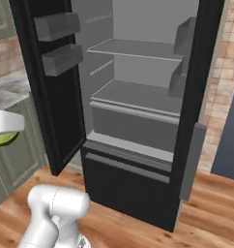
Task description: There is a bowl on the dining counter. Grab a lemon wedge from the fridge and place it in the bowl. Then get the liquor bottle and glass cup from the cabinet and place them next to the bowl.
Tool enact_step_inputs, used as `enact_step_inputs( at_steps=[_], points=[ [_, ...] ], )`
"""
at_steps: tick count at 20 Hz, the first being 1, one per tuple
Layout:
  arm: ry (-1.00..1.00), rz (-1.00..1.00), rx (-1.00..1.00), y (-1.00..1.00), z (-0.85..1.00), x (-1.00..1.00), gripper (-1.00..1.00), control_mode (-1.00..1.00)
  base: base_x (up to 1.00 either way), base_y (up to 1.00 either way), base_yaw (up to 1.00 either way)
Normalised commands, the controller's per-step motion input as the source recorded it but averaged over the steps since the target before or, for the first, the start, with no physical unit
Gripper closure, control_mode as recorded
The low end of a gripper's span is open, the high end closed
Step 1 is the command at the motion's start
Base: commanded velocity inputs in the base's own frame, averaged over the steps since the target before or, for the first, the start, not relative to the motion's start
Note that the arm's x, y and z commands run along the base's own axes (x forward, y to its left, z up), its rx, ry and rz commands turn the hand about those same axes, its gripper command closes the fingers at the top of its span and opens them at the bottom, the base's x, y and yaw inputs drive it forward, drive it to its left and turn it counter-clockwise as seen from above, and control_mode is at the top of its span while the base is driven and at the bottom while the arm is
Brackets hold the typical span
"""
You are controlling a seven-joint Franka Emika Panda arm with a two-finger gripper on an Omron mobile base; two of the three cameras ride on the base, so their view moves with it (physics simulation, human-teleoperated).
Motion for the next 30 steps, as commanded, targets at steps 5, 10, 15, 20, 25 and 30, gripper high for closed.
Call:
enact_step_inputs(
  at_steps=[5, 10, 15, 20, 25, 30],
  points=[
    [0.0, 0.0, 0.0, 0.0, 0.0, 0.0, 1.0, 1.0, -0.5, -0.13, 0.55],
    [0.0, 0.0, 0.0, 0.0, 0.0, 0.0, 1.0, 1.0, -0.41, -0.12, 0.59],
    [0.0, 0.0, 0.0, 0.0, 0.0, 0.0, 1.0, 1.0, -0.49, -0.01, 0.64],
    [0.0, 0.0, 0.0, 0.0, 0.0, 0.0, 1.0, 1.0, -0.43, 0.0, 0.69],
    [0.0, 0.0, 0.0, 0.0, 0.0, 0.0, 1.0, 1.0, -0.41, 0.0, 0.69],
    [0.0, 0.0, 0.0, 0.0, 0.0, 0.0, 1.0, 1.0, -0.44, 0.0, 0.67]
  ],
)
